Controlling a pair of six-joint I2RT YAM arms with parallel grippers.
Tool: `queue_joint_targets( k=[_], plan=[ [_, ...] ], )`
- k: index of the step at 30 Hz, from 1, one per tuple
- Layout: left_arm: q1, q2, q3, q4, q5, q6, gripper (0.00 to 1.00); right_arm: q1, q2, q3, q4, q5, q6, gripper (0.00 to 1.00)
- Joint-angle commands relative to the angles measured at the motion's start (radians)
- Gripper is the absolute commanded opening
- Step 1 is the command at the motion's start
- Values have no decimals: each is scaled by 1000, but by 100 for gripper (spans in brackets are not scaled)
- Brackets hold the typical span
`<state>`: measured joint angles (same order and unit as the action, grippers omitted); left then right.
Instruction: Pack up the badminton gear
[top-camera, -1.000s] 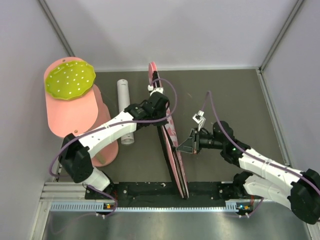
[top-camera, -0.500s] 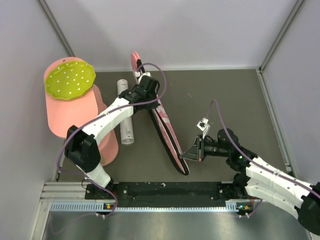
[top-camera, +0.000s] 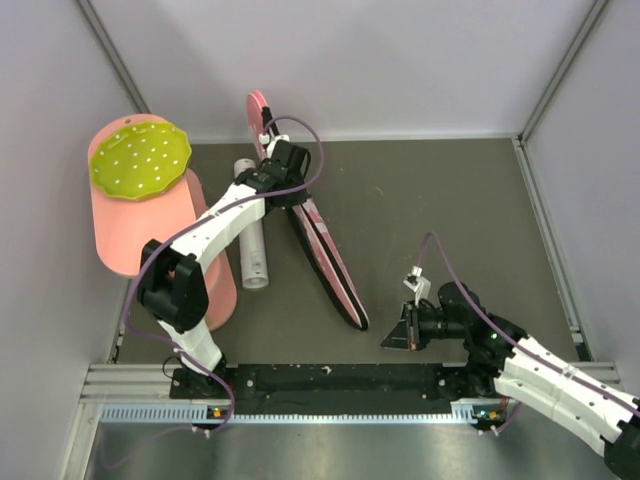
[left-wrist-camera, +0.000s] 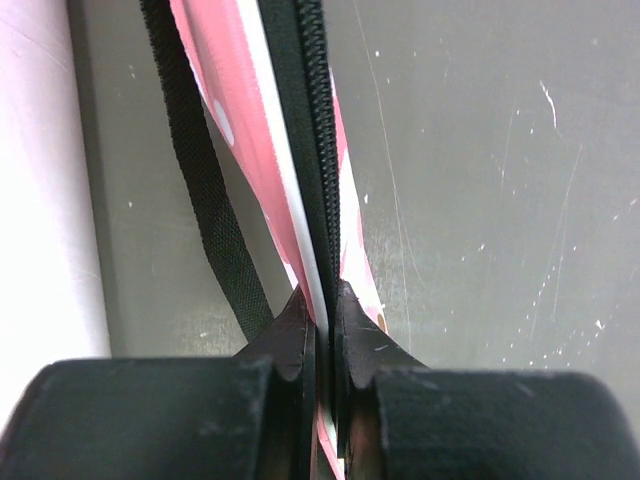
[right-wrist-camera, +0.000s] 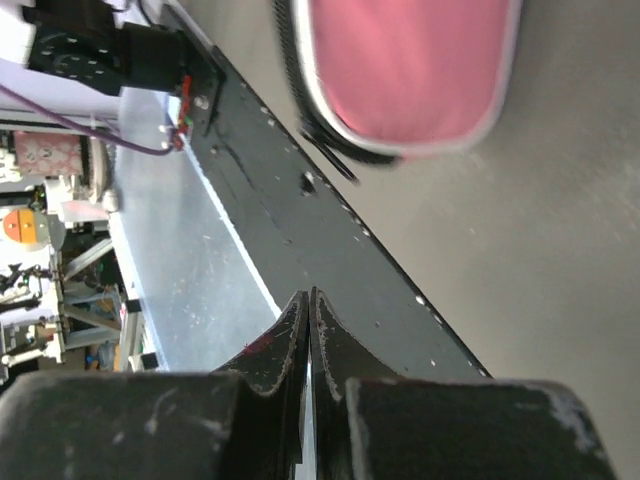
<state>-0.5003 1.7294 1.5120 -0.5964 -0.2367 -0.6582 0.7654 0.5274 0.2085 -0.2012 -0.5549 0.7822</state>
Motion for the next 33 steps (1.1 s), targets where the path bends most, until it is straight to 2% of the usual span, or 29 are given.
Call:
queue_joint_targets(
  k=[1, 3, 6, 7, 9, 12, 14, 18, 21, 24, 25, 26, 27, 28, 30, 33],
  plan=[
    [14, -28, 71, 121, -44, 11, 0, 15, 32, 26, -167, 81, -9, 0],
    [14, -34, 68, 121, -21, 8, 0, 14, 81, 57, -191, 108, -46, 0],
    [14, -47, 56, 122, 20, 12, 0, 14, 71, 116, -185, 108, -90, 0],
    [14, -51, 50, 127, 25, 11, 0, 14, 57, 135, -181, 105, -103, 5],
    [14, -65, 27, 136, 27, 14, 0, 14, 24, 184, -172, 101, -133, 25],
    [14, -82, -1, 147, 17, 3, 0, 15, 63, 236, -162, 86, -172, 34],
    [14, -87, -12, 147, 10, -9, 0, 15, 104, 247, -132, 79, -170, 36],
    [14, -91, -24, 144, 4, -30, 0, 48, 160, 262, -87, 150, -147, 42],
    [14, -99, -29, 156, 55, -23, 0, 64, 187, 288, -92, 212, -153, 45],
    [22, -116, -62, 202, 235, -4, 0, 64, 181, 313, -110, 277, -161, 49],
    [28, -126, -90, 312, 329, -4, 0, 64, 180, 322, -116, 286, -166, 50],
    [45, -137, -126, 392, 529, -26, 0, 64, 177, 331, -122, 297, -169, 50],
    [52, -157, -213, 482, 615, -40, 0, 64, 175, 347, -130, 318, -173, 52],
    [57, -160, -251, 682, 693, -72, 0, 64, 171, 353, -135, 329, -175, 53],
    [57, -137, -280, 776, 820, -165, 0, 63, 163, 368, -136, 346, -184, 55],
    [51, -70, -225, 778, 895, -195, 0, 64, 161, 382, -147, 357, -190, 56]
  ],
)
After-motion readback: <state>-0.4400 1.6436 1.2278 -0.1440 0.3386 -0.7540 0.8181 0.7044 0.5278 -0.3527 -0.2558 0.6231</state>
